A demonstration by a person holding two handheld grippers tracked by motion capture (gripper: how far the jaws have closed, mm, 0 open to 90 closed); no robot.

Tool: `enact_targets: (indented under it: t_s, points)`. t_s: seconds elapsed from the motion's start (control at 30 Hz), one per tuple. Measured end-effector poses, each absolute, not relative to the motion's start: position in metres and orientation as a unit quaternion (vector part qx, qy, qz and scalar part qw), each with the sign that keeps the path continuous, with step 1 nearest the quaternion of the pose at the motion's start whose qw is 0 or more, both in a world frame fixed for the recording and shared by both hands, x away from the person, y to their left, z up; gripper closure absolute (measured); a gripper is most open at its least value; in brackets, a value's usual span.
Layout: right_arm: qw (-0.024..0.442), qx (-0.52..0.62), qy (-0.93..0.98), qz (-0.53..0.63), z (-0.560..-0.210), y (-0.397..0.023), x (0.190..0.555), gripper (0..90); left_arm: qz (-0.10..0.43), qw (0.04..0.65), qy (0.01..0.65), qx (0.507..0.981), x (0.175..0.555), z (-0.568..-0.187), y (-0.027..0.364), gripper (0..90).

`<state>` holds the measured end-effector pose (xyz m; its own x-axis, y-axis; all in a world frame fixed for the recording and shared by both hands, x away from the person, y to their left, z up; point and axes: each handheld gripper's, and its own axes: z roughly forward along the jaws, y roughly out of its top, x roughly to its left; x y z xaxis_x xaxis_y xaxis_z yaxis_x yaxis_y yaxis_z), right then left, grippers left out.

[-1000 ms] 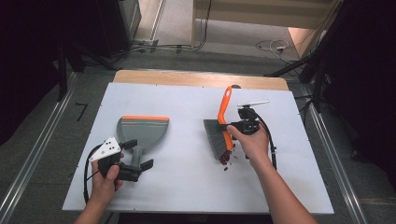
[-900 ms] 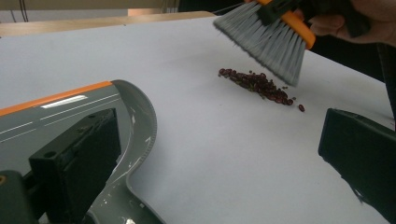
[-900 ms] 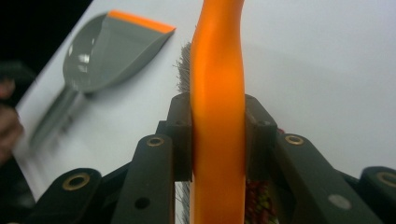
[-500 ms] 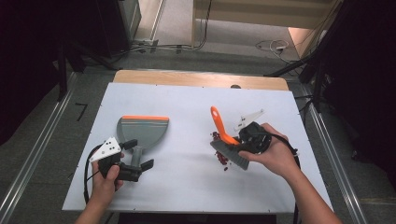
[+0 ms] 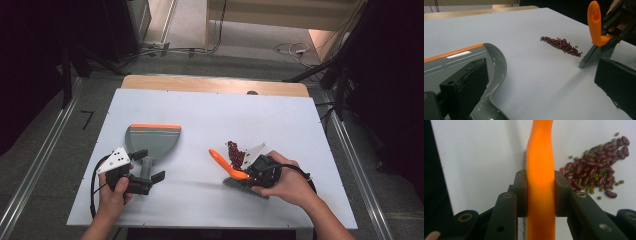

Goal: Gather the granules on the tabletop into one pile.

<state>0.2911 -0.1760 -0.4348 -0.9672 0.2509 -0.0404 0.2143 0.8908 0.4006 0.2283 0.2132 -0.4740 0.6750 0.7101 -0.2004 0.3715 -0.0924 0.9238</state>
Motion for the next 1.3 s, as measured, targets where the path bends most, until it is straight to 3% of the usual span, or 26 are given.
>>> enact_targets:
  t_s: [1.3]
  points:
    - [0.055,0.094,0.962,0.249,-0.446,-0.172,0.380,67.2,0.154,0.560,0.366,0.727,0.227,-0.475,0.213,0.0]
